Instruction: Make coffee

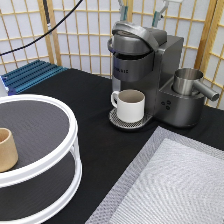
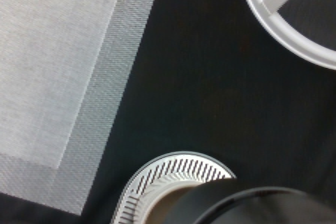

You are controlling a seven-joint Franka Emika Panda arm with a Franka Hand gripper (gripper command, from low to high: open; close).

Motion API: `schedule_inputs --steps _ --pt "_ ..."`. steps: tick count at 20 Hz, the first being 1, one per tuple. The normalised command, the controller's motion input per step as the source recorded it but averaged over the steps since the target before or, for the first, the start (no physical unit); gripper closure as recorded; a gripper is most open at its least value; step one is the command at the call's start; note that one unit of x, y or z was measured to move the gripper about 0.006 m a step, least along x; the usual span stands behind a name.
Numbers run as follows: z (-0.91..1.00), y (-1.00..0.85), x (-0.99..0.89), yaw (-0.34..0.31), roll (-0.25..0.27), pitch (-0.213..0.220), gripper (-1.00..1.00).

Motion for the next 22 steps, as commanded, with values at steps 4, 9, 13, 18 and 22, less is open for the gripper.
schedule_inputs --steps 4,9,13,18,22 --pt "-0.31 -0.71 -0.13 -0.048 0.035 -0.071 -1.00" --pt "-0.79 -0.28 -0.01 -0.017 0.012 -0.097 -1.00" --pt "-1.00 0.11 -0.13 0.000 -0.016 -0.097 -1.00" --pt "-0.89 0.24 -0.41 0.000 -0.027 -0.089 -1.00" --pt "-0.08 0.11 -0.25 0.005 -0.008 -0.040 -1.00"
